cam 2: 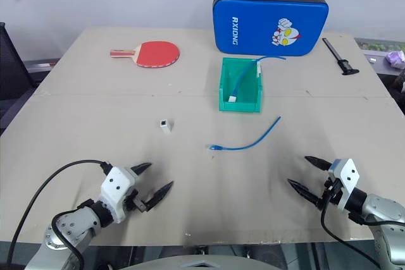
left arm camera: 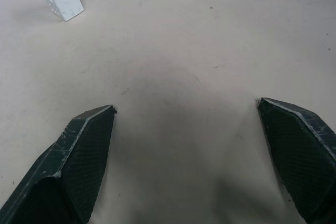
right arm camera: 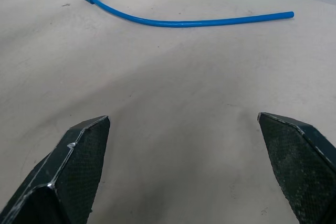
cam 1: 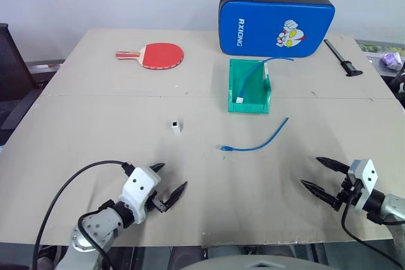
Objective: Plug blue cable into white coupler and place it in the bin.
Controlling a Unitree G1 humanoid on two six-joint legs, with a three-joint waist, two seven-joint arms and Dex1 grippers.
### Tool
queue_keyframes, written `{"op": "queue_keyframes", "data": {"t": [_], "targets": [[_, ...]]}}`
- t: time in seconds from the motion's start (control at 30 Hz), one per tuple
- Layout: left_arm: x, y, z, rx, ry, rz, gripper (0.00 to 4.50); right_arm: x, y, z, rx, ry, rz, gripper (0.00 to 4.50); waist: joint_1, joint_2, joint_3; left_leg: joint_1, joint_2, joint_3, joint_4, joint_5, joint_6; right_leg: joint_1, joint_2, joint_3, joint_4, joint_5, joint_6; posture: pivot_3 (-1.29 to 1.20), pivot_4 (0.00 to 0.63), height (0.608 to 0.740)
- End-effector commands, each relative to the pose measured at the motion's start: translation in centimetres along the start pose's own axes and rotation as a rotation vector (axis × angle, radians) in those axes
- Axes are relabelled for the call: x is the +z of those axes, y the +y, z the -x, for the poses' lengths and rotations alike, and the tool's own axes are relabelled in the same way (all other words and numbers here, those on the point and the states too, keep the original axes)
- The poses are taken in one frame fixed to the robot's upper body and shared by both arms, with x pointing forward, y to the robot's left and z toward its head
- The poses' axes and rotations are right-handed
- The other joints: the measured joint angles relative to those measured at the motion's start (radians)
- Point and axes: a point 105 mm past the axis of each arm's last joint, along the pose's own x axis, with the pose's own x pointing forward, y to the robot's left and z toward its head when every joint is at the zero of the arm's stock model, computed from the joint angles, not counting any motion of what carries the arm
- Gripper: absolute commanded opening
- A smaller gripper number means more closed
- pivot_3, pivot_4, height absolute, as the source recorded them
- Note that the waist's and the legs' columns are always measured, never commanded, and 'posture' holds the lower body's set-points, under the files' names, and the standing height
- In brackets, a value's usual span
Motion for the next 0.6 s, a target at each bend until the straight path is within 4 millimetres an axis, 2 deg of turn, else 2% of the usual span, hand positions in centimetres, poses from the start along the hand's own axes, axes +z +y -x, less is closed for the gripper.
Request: {"op": "queue_keyframes", "data": {"t": [0.03, 0.6], "targets": [[0.97, 0.17, 0.31, -0.023, -0.037, -0.025, 4.5, 0.93, -0.38, -0.03, 0.015, -0.012, 0.032, 4.45, 0.0, 0.0, 0.0, 0.0, 0.0, 0.0, 0.0, 0.0, 0.0, 0.0, 0.0, 0.0, 0.0, 0.0, 0.0, 0.0, 0.15, 0.701], [1.63, 0.45, -0.23, -0.097, -0.074, -0.049, 4.5, 1.76, 0.0, 0.14, 0.029, -0.035, 0.041, 4.45, 0.001, 0.001, 0.001, -0.001, -0.001, -0.001, 0.001, 0.0, 0.0, 0.001, 0.0, -0.001, 0.0, 0.0, 0.0, 0.0, 0.15, 0.701]]}}
